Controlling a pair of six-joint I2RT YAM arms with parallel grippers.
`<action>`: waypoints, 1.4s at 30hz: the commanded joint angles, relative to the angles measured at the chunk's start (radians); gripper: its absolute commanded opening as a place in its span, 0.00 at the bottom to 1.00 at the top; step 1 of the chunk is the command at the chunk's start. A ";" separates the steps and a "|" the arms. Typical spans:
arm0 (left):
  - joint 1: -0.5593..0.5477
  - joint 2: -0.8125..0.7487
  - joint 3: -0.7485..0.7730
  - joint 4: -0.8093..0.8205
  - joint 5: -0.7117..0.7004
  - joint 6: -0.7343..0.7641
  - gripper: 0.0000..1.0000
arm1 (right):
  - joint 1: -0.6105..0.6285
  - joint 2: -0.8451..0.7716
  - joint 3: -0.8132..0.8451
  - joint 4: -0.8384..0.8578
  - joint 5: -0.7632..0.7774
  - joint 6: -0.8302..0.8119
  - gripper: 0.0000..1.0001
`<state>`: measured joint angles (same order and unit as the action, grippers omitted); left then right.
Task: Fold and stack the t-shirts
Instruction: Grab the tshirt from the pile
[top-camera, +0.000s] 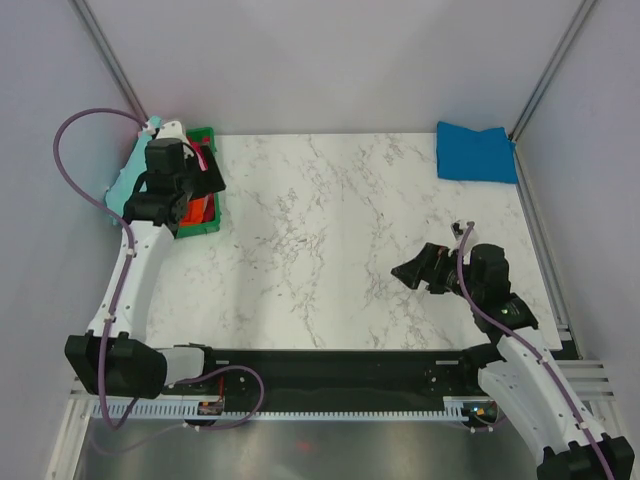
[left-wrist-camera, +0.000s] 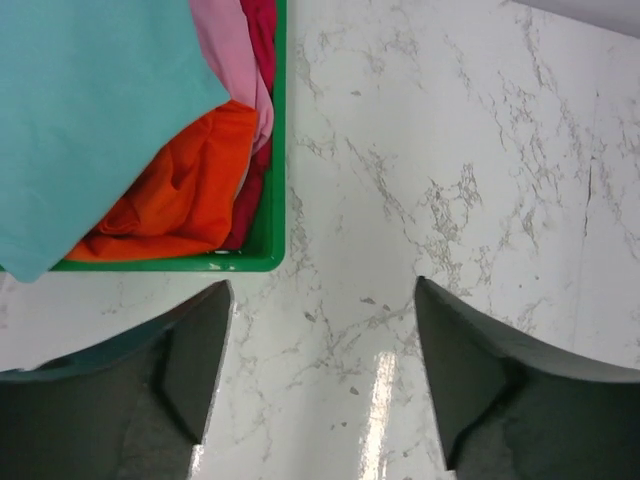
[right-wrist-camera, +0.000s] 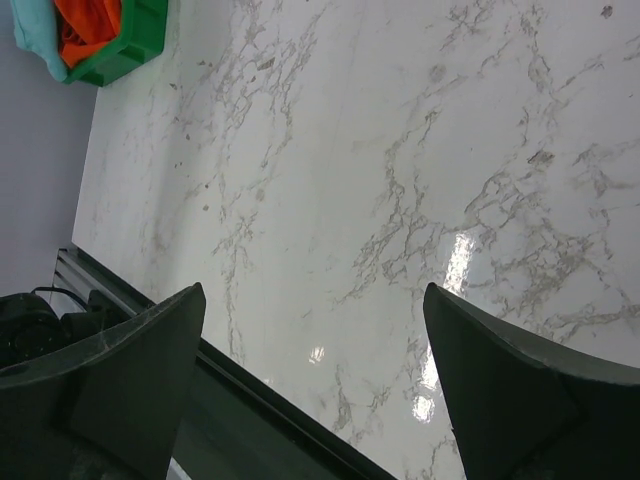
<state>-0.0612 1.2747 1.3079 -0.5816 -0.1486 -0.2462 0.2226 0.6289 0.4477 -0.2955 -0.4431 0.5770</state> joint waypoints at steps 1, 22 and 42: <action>0.003 -0.047 -0.007 0.095 -0.068 -0.030 0.96 | 0.004 -0.030 -0.014 0.053 0.003 0.026 0.98; 0.383 0.389 0.146 0.003 0.012 -0.173 0.96 | 0.003 -0.161 -0.118 0.033 -0.111 0.044 0.98; 0.538 0.597 0.228 0.068 0.152 -0.330 0.65 | 0.003 -0.052 -0.135 0.053 -0.138 -0.014 0.98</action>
<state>0.4679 1.8389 1.4792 -0.5667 0.0109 -0.5201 0.2234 0.5663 0.3164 -0.2913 -0.5545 0.5789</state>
